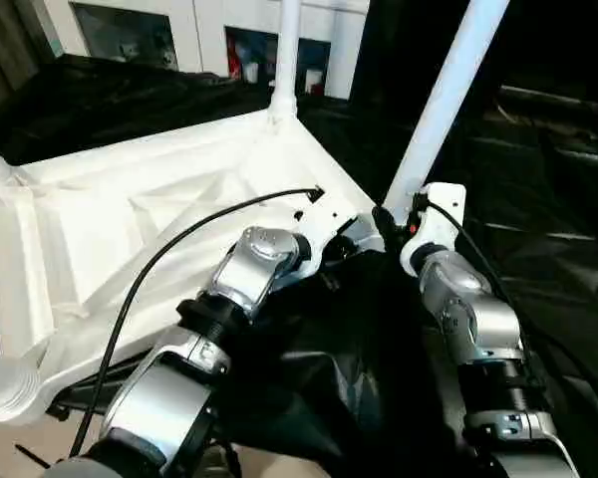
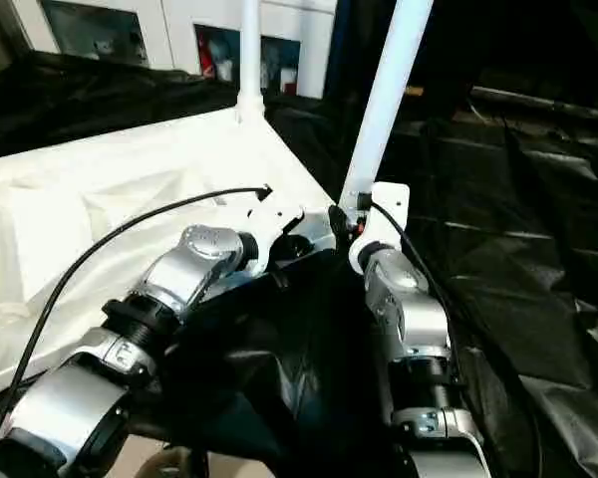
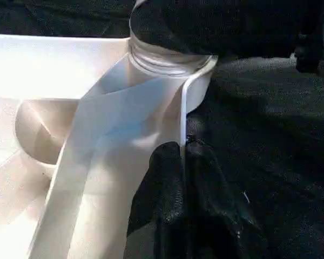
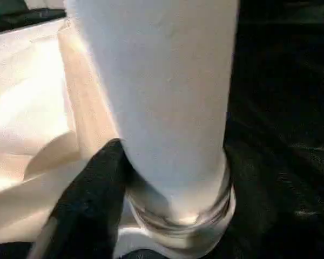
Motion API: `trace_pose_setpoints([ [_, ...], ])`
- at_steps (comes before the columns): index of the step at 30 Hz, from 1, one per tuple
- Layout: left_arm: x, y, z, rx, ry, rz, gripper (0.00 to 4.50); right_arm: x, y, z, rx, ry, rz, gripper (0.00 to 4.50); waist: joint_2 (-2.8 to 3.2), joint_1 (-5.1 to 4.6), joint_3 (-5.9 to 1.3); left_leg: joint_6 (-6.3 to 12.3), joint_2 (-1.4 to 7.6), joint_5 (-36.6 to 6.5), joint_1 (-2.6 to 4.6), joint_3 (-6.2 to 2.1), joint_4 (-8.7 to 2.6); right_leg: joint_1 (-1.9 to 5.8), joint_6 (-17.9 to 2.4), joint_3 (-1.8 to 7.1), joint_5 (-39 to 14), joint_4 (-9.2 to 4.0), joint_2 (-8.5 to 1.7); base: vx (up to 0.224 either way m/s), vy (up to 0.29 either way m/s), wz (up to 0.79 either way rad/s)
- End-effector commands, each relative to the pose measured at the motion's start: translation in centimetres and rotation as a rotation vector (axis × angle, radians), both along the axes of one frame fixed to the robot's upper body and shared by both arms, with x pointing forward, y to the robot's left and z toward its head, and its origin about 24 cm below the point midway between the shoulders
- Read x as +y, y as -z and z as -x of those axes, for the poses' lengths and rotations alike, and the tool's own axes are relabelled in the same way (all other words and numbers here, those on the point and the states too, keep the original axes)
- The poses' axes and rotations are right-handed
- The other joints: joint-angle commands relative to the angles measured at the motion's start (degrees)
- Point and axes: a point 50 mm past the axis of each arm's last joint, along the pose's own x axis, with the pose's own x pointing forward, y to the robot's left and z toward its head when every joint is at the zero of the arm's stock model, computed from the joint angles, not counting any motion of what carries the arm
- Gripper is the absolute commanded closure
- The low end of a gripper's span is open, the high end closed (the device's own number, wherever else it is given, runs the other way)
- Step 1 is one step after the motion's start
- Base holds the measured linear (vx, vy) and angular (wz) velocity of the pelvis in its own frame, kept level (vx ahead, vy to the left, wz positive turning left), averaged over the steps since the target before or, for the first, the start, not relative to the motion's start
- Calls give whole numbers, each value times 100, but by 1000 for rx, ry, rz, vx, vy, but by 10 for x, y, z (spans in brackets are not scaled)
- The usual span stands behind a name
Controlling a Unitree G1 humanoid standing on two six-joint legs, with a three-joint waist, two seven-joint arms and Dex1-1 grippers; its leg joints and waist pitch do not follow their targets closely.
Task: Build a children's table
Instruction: Rotate leg to tighten
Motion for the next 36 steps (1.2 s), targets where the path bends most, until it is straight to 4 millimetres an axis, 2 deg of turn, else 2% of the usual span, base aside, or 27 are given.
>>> trace_pose_setpoints([
  [1,-7,-9,-2,-46,31,22,450,10,14,6,62,-85,6,102,-39,-31,-393,-177,111,-2262,186,-159,-457,136,-519,7,-2317,-456,-1,0,0,0],
  [3,-5,-9,-1,-46,57,26,450,4,8,5,28,-119,22,94,-36,-49,-385,-170,117,-2322,221,-143,-447,92,-533,17,-2346,-475,5,0,0,0],
  [5,0,-6,5,-24,137,27,450,-11,-4,8,-41,-241,96,89,-38,-51,-382,-134,119,-2304,211,-149,-447,114,-547,14,-2368,-483,-1,0,0,0],
  [6,3,-5,7,-17,171,22,450,-15,-7,10,-56,-297,118,89,-40,-18,-383,-34,133,-2179,217,-128,-429,127,-550,32,-2146,-473,4,0,0,0],
  [7,6,-4,11,-5,210,21,450,-21,-10,16,-67,-383,151,89,-47,-5,-384,60,139,-2011,175,-135,-428,177,-613,28,-1956,-447,-6,0,0,0],
  [8,9,-2,13,2,233,20,450,-24,-12,21,-69,-440,170,89,-52,4,-384,120,135,-1917,174,-121,-415,178,-656,32,-1859,-438,-5,0,0,0],
  [12,17,-3,25,10,371,44,450,-40,-17,36,-54,-579,209,89,-55,14,-405,352,141,-1444,173,-84,-372,203,-1022,30,-1256,-354,3,0,0,0],
  [13,20,-4,30,24,414,57,450,-47,-18,41,-44,-618,223,89,-56,36,-408,427,152,-1309,168,-88,-361,238,-1108,29,-1095,-322,-4,0,0,0],
  [14,22,-4,32,31,428,63,450,-50,-19,43,-38,-634,230,89,-32,45,-411,498,169,-1186,192,-77,-347,218,-1235,36,-867,-296,6,0,0,0],
  [15,23,-5,33,34,434,65,450,-52,-19,44,-34,-643,233,89,-41,33,-424,546,154,-1060,180,-65,-328,229,-1322,29,-678,-269,22,0,0,0],
  [16,24,-5,34,36,438,64,450,-52,-19,45,-31,-647,234,89,-27,46,-424,581,159,-1001,209,-45,-314,206,-1394,37,-563,-262,27,0,0,0],
  [20,28,-4,36,45,456,58,450,-54,-18,48,-22,-675,239,89,-24,80,-416,563,168,-1045,224,-41,-316,221,-1443,40,-620,-254,22,0,0,0],
  [24,32,-3,40,51,476,51,450,-49,-15,52,-10,-733,237,89,-21,73,-402,475,168,-1266,225,-47,-337,212,-1354,44,-941,-287,11,0,0,0],
  [25,32,-3,40,51,478,50,450,-48,-14,52,-7,-740,243,89,-20,71,-388,395,169,-1423,224,-56,-353,204,-1288,46,-1196,-310,2,0,0,0],
  [28,34,-4,41,53,483,46,450,-46,-10,53,14,-755,274,89,-8,70,-389,304,176,-1495,235,-65,-365,195,-1225,50,-1318,-321,1,0,0,0],
  [33,35,-4,42,54,486,44,450,-48,-11,51,10,-737,267,89,-4,67,-404,306,169,-1398,231,-64,-353,200,-1250,48,-1074,-296,13,0,0,0],
  [36,35,-5,41,53,485,44,450,-47,-12,51,11,-735,249,89,2,73,-414,397,162,-1200,230,-54,-331,215,-1351,44,-729,-262,25,0,0,0],
])
